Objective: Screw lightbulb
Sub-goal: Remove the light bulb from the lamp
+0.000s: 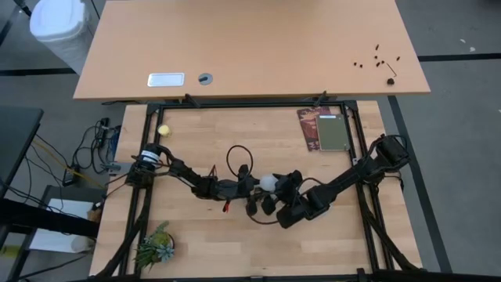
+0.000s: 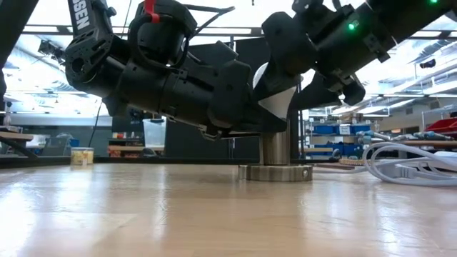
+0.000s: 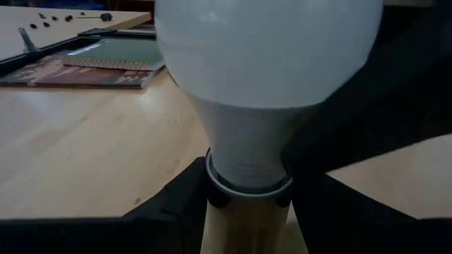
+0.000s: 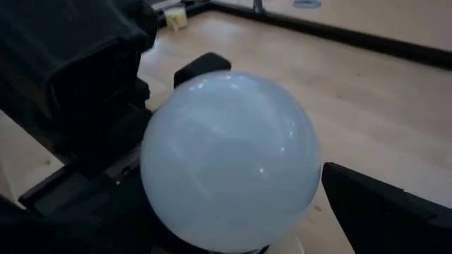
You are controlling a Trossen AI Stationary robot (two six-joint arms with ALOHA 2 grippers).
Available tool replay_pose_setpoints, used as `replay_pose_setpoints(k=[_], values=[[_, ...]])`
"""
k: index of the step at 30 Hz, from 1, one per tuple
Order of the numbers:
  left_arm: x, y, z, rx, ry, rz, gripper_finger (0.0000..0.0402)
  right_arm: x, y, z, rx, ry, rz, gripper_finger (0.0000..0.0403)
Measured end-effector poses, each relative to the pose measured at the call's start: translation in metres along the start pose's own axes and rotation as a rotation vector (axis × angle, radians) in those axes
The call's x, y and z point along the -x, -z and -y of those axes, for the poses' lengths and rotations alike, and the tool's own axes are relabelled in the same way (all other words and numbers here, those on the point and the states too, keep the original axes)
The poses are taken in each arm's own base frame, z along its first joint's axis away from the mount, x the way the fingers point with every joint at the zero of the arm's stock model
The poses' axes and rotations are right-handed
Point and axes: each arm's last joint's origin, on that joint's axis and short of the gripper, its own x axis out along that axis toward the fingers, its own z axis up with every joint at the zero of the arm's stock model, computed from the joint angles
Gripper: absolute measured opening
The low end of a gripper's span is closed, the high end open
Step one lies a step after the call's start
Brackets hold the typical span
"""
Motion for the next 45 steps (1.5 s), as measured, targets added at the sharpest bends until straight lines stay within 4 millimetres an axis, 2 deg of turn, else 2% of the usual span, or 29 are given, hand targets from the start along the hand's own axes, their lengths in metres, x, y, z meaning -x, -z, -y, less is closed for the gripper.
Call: replay_pose_setpoints(k=[8,16,22,26,36,41,45], values=[[0.000,0.000,0.000,-0.001,-0.002,0.000,0.0181,-0.001,-0.003,-0.001,0.090,0.008,0.031,0.0372],[0.000,0.000,0.000,-0.003,0.006,0.001,0.0181,-0.017,-0.009,0.004,0.096,-0.015,-0.049,0.0372],[0.000,0.000,0.000,-0.008,0.012,-0.001,0.0181,-0.017,-0.014,-0.001,0.134,-0.010,0.026,0.0370],[0.000,0.000,0.000,-0.008,0.014,-0.001,0.0181,-0.019,-0.015,0.000,0.138,-0.017,0.011,0.0350],[0.000,0.000,0.001,-0.008,0.018,-0.001,0.0181,-0.021,-0.015,0.000,0.151,-0.048,-0.020,0.0252],[0.000,0.000,0.001,-0.010,0.018,-0.001,0.0181,-0.020,-0.014,-0.001,0.165,-0.057,-0.025,0.0252],[0.000,0.000,0.001,-0.013,0.026,-0.003,0.0181,-0.017,-0.013,-0.003,0.230,-0.072,-0.030,0.0270]])
